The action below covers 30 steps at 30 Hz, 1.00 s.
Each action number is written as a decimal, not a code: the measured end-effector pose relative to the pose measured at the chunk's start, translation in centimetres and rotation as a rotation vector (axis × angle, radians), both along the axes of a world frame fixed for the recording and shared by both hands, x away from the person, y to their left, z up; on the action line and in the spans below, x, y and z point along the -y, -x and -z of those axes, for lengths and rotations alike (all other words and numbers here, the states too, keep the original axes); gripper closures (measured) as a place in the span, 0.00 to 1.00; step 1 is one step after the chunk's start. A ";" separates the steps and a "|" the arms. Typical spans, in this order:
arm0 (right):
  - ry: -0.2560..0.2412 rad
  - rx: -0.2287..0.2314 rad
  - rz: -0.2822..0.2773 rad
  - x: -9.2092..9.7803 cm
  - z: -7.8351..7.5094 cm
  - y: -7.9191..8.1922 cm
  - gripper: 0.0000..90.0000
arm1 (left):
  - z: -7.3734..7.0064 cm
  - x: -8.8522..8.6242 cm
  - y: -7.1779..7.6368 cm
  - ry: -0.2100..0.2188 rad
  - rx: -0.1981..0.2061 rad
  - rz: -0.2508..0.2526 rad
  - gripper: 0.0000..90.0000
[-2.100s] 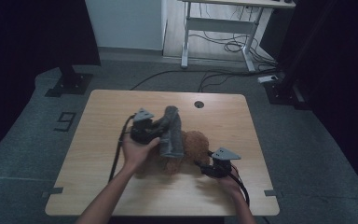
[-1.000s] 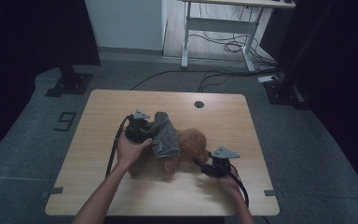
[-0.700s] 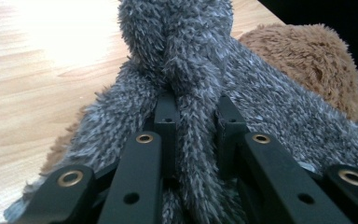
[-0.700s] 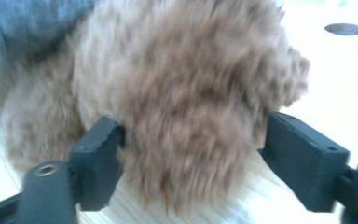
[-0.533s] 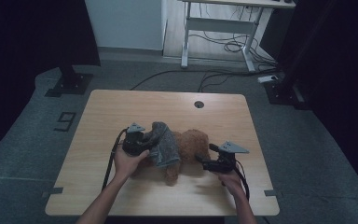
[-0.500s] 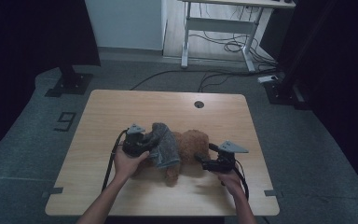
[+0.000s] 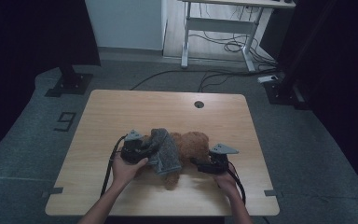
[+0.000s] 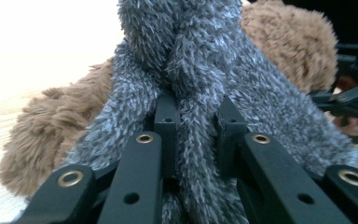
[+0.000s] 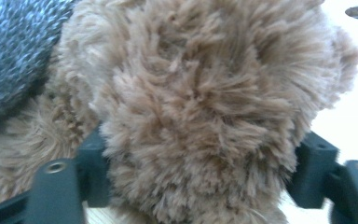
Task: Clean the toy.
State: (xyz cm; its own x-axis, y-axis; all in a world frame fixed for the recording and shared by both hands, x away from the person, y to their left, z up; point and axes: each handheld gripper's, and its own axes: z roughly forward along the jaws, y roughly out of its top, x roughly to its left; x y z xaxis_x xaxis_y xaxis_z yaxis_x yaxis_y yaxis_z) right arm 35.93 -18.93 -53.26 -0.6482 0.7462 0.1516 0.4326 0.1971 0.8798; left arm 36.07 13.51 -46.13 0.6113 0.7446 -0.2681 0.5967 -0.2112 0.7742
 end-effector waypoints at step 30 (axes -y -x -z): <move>0.087 0.048 -0.006 -0.6 0.9 0.7 0.40 | -2.1 12.0 -2.8 -0.092 0.040 0.104 0.84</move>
